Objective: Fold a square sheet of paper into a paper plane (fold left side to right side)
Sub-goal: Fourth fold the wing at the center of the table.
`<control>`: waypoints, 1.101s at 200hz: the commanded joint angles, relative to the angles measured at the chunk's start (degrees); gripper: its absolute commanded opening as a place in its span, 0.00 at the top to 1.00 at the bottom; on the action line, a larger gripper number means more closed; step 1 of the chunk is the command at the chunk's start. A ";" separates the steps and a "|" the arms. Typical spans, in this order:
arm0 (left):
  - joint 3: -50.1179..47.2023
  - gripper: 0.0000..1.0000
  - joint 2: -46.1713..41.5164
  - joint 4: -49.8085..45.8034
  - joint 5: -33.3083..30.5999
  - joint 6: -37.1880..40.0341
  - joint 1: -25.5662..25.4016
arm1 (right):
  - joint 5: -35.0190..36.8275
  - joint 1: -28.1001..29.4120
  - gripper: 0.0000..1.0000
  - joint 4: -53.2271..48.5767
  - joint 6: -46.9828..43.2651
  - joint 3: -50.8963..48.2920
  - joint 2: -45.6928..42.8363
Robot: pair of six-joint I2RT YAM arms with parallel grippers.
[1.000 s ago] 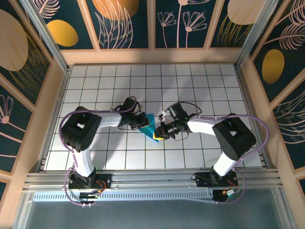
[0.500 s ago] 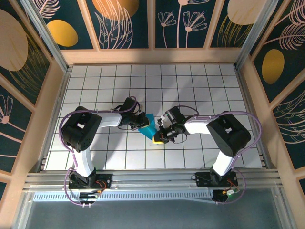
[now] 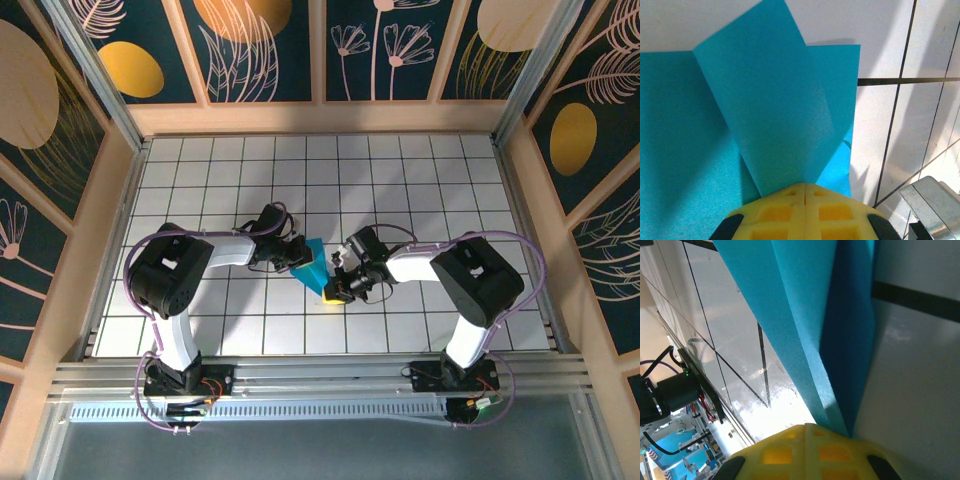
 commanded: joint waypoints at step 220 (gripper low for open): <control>-1.34 1.00 2.73 -6.37 -5.72 0.59 0.00 | 4.10 -0.39 1.00 2.20 -1.31 4.52 1.52</control>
